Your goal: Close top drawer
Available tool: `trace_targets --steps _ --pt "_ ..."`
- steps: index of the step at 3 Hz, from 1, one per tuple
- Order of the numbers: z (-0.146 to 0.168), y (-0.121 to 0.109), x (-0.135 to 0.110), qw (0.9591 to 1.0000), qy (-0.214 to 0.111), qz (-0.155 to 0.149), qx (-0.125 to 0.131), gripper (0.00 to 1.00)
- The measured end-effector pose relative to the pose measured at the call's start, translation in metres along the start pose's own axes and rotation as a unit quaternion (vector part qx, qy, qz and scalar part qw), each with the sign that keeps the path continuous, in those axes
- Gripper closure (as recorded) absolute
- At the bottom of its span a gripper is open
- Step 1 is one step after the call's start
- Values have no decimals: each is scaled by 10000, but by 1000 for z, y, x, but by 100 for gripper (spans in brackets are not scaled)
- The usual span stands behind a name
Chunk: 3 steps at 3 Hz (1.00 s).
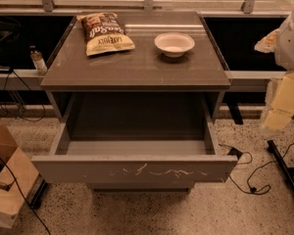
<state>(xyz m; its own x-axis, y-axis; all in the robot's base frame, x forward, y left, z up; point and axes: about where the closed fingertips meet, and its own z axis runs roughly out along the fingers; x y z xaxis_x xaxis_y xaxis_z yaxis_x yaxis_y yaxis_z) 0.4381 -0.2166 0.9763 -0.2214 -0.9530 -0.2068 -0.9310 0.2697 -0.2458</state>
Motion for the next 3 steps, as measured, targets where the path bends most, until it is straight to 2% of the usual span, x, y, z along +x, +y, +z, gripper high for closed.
trace_targets --steps 1,2,3 --pt "0 0 0 10000 0 0 0 0" --pt "0 0 0 10000 0 0 0 11" --pt "14 8 -4 9996 -202 40 -183 35"
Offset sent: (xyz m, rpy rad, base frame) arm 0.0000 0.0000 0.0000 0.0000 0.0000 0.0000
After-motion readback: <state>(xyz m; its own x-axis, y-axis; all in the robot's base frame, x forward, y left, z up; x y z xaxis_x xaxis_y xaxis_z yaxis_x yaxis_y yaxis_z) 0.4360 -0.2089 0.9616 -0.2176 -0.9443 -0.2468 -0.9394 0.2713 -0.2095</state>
